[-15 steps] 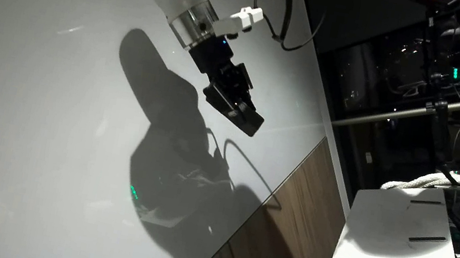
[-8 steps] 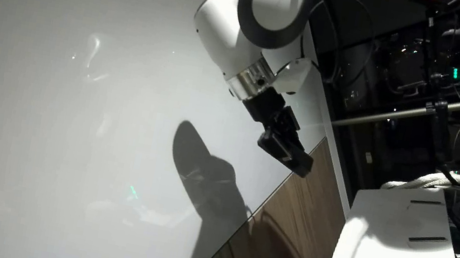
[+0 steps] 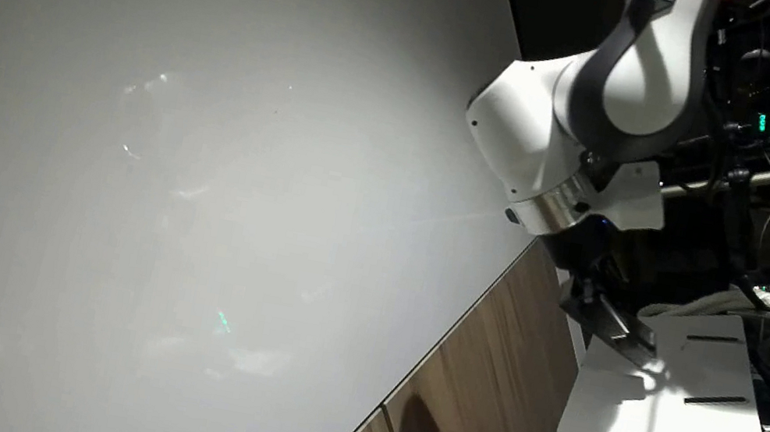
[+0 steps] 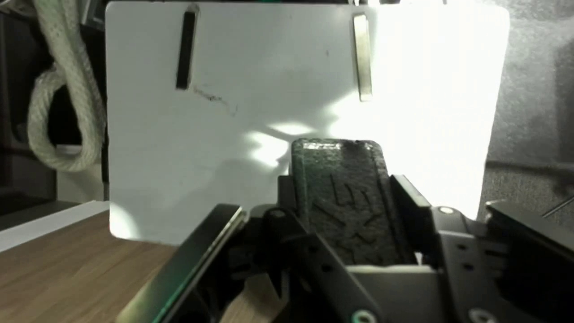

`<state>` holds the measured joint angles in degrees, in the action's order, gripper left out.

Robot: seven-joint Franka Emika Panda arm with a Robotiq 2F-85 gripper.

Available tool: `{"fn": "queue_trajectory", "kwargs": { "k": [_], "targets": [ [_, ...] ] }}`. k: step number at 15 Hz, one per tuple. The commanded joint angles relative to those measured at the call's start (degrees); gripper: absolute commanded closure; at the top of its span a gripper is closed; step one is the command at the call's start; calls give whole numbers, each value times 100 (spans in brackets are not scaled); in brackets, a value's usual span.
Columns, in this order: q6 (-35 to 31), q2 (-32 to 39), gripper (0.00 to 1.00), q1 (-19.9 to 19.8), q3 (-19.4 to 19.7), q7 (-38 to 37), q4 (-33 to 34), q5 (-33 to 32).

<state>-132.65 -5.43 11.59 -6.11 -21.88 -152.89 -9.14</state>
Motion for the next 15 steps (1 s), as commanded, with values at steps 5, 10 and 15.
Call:
{"fn": "queue_trajectory", "kwargs": {
  "k": [5,10,15],
  "targets": [
    [-1221,-558,70,-1064,157,208,-770,-1207],
    [-1272,-360,70,-1211,349,910,-526,-726],
    [-1344,-66,70,-1009,328,1585,-515,277]
  ]
}}
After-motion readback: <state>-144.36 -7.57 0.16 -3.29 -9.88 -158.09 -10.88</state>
